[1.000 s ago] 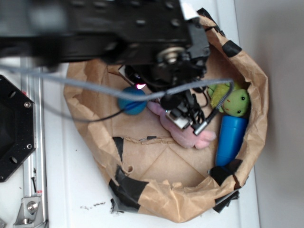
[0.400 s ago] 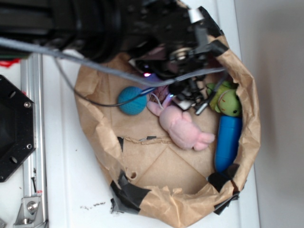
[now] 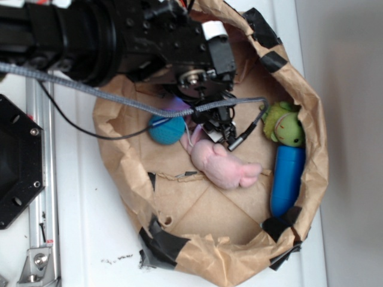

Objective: Grab the wood chip.

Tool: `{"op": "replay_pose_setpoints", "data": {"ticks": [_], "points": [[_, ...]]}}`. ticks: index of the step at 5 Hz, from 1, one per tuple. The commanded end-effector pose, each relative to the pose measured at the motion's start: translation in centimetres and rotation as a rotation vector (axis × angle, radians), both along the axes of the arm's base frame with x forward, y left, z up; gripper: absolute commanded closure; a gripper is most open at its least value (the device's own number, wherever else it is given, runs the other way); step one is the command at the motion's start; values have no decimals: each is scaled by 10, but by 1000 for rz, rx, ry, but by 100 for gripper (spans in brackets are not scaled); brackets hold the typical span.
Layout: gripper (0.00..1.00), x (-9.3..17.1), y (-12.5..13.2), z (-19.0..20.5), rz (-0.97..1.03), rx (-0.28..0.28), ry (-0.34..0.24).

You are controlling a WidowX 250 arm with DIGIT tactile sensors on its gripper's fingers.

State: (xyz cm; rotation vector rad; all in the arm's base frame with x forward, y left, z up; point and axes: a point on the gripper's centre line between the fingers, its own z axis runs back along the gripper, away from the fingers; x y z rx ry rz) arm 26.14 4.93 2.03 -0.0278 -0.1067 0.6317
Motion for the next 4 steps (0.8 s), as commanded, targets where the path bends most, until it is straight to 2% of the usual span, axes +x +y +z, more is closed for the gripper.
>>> {"op": "replay_pose_setpoints", "data": {"ticks": [1,2,3,4], "points": [[100,20,14,-10,-29,13,-10],[100,26,24,-2,-68,60,4],[100,31,21,13,-115,-43,-67],[100,35,16,40,-158,-22,-35]]}}
